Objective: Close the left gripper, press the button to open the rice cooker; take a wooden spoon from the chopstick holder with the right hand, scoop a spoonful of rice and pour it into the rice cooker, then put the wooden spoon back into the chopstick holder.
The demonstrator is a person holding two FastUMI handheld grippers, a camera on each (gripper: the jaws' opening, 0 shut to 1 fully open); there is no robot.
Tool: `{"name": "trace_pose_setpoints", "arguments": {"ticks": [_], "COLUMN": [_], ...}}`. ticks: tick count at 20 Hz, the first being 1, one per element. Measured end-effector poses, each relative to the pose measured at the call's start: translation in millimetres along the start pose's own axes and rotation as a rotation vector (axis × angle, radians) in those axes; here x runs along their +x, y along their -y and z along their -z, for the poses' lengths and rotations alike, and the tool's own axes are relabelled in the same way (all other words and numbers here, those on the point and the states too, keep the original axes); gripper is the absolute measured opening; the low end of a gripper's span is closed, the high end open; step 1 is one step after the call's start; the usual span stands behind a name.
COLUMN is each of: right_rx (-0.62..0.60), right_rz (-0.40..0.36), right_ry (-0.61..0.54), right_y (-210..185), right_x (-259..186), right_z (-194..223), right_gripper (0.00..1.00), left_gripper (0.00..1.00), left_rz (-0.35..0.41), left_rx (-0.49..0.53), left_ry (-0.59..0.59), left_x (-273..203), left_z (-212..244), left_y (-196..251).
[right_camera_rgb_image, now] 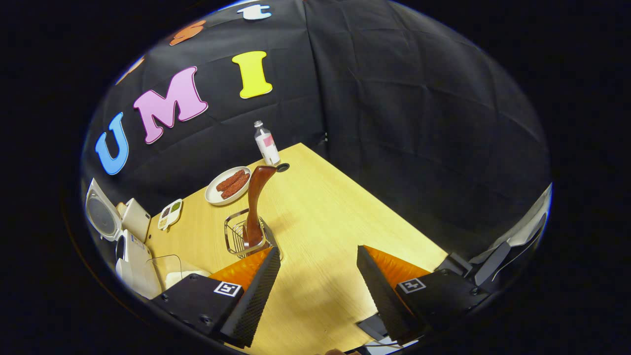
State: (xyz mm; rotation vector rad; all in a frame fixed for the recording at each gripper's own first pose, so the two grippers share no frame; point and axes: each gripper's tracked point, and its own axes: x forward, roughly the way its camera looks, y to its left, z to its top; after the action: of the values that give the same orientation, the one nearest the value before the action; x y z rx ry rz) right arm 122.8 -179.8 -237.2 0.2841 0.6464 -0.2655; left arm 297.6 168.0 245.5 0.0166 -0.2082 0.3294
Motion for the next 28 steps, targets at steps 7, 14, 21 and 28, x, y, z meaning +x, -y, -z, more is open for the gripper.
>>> {"name": "trace_pose_setpoints", "arguments": {"ticks": [7,14,21,28], "right_rx": [0.013,-0.025,-0.033,-0.039], "right_rz": [-0.002,0.004,-0.026,-0.079], "right_ry": [0.02,0.069,0.039,0.004], "right_y": [-4,4,-10,-29], "right_x": [-20,-36,-42,-50], "right_z": [-22,-38,-13,10], "right_gripper": [0.99,0.99,0.99,0.99], "left_gripper": [0.94,0.95,0.99,1.0], "left_rz": [0.066,0.094,0.056,0.081], "left_rx": [-0.06,-0.004,0.034,0.018], "left_ry": [-0.169,-0.344,-0.464,-0.556], "left_x": [73,102,102,48], "left_z": [65,126,162,174], "left_y": [-3,12,6,9]}}
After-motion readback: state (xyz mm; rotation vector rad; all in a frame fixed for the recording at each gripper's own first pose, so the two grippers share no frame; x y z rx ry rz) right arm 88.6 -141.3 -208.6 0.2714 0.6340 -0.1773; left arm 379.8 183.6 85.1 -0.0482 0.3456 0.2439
